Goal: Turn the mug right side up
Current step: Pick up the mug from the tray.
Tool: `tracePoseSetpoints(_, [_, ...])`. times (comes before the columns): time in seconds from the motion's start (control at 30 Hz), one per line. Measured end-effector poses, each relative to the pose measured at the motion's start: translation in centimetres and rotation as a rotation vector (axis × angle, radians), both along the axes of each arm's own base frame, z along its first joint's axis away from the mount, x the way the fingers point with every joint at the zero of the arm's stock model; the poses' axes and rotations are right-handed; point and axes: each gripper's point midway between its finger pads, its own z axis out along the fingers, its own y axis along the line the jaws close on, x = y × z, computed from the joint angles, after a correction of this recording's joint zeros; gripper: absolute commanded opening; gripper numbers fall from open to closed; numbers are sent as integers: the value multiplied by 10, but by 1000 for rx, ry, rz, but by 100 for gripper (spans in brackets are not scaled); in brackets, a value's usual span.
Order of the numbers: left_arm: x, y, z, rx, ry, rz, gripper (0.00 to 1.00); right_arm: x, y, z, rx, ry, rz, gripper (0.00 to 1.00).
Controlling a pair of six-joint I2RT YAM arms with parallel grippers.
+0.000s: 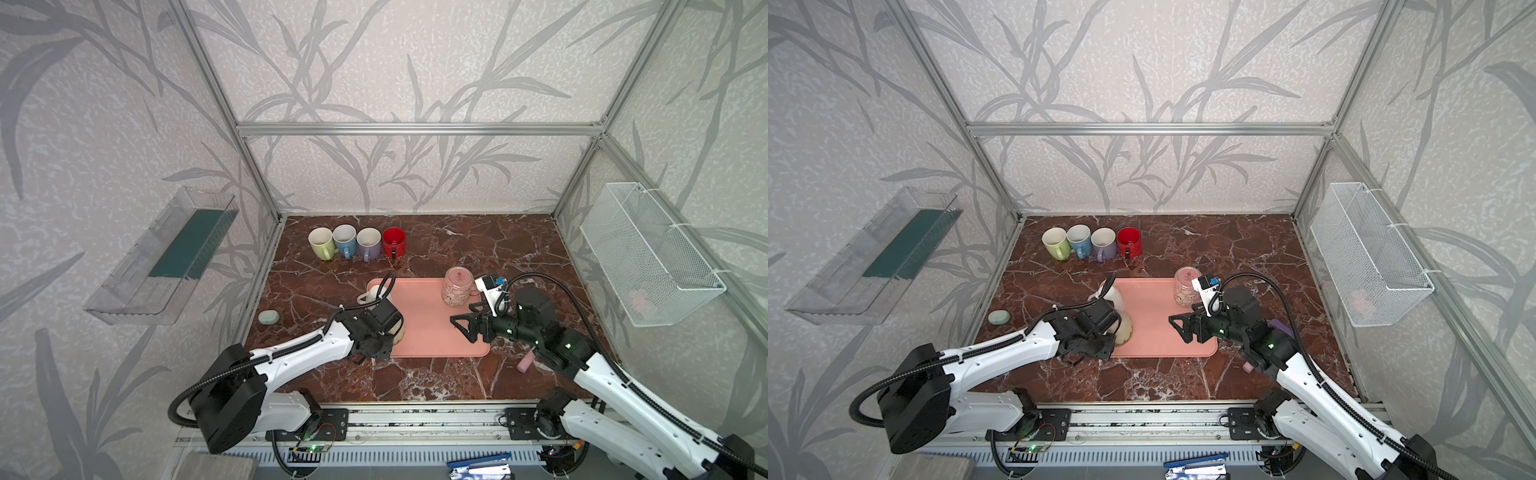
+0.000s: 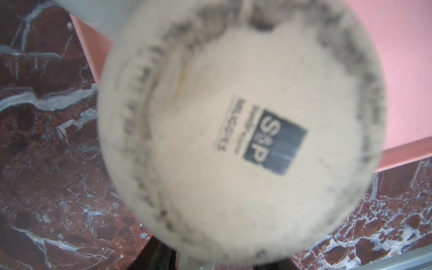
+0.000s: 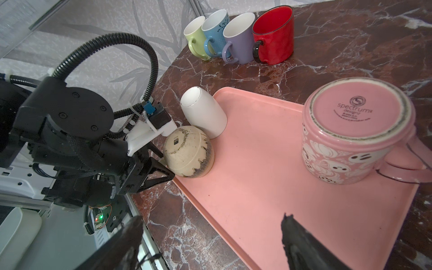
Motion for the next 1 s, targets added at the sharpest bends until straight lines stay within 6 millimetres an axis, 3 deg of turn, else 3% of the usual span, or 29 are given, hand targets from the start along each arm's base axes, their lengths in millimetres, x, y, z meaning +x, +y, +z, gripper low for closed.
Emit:
tracePoseSetpoints(0.83, [5,-5,-1,-13,-14,-4,26,-1,-1,-7,-25,17,7,91])
tracePoseSetpoints(1.0, [5,-8,-3,-23,-16,-4,12,-1,-1,-7,-25,17,7,91])
